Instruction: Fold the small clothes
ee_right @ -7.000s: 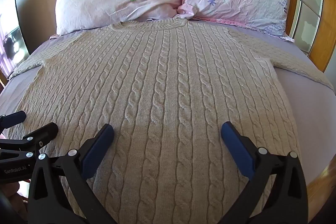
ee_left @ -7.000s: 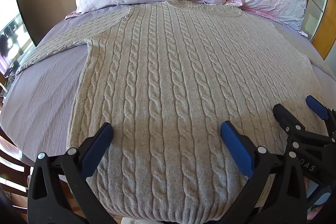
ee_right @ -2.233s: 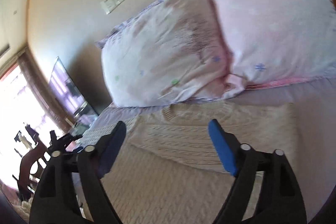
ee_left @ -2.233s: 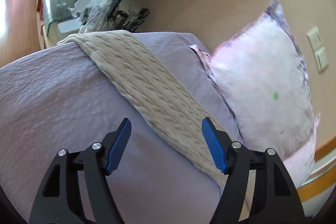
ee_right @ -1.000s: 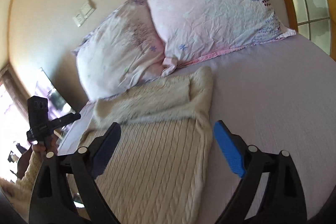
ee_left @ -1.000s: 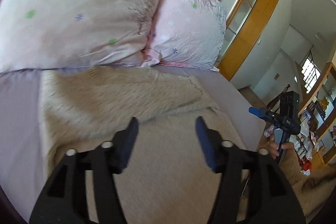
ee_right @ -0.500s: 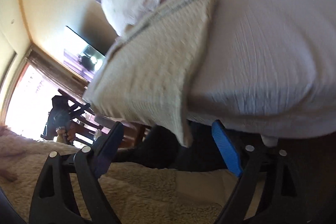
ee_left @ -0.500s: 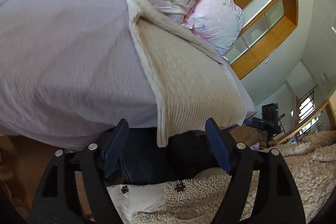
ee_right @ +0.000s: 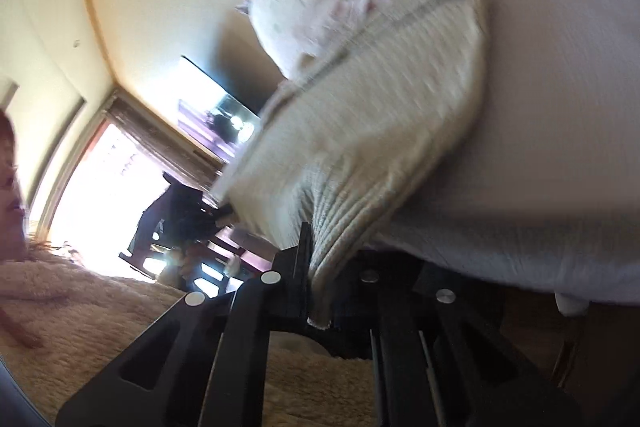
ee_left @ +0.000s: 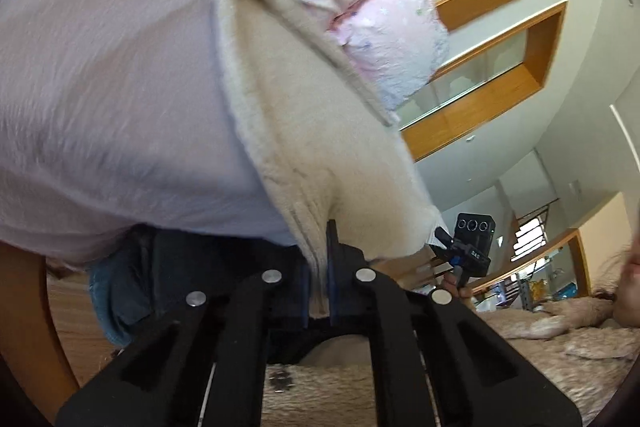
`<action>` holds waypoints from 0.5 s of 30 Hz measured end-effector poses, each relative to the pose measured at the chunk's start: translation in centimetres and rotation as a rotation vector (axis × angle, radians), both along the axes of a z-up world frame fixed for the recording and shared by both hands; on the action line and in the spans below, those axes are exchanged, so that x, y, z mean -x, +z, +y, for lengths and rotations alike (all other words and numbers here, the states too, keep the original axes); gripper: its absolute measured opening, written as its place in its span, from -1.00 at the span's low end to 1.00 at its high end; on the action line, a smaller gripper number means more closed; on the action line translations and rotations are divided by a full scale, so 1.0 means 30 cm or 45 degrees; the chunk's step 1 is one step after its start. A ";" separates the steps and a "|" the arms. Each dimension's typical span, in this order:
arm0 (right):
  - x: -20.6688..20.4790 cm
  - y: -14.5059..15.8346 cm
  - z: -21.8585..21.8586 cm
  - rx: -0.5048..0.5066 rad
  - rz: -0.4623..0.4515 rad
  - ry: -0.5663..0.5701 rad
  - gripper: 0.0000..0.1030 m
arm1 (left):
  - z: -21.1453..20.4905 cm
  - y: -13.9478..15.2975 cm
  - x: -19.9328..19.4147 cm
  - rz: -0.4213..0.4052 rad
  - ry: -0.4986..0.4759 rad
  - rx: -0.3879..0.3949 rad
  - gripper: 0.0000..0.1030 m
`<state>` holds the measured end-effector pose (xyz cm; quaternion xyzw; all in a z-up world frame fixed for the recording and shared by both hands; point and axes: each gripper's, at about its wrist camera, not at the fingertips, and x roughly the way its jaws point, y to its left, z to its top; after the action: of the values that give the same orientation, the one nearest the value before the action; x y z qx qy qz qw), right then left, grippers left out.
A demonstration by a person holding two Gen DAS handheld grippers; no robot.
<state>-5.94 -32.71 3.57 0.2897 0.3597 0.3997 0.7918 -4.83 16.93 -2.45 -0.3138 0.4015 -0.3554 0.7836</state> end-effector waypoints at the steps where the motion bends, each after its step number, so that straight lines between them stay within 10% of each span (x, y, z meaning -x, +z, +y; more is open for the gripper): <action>1: -0.024 0.049 0.000 -0.003 -0.054 -0.004 -0.84 | 0.001 0.064 -0.012 -0.057 0.005 0.009 -0.88; 9: -0.461 0.395 -0.027 0.120 -0.344 -0.267 -0.84 | 0.015 0.393 -0.478 -0.273 0.287 -0.021 -0.88; 15: -1.006 0.199 -0.057 0.284 0.052 -0.622 -0.83 | -0.083 0.319 -0.991 -0.080 0.505 -0.202 -0.86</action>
<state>24.24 -34.41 9.54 0.2868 0.3368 0.1486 0.8844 24.91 14.42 7.13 -0.3127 0.3340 -0.1711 0.8726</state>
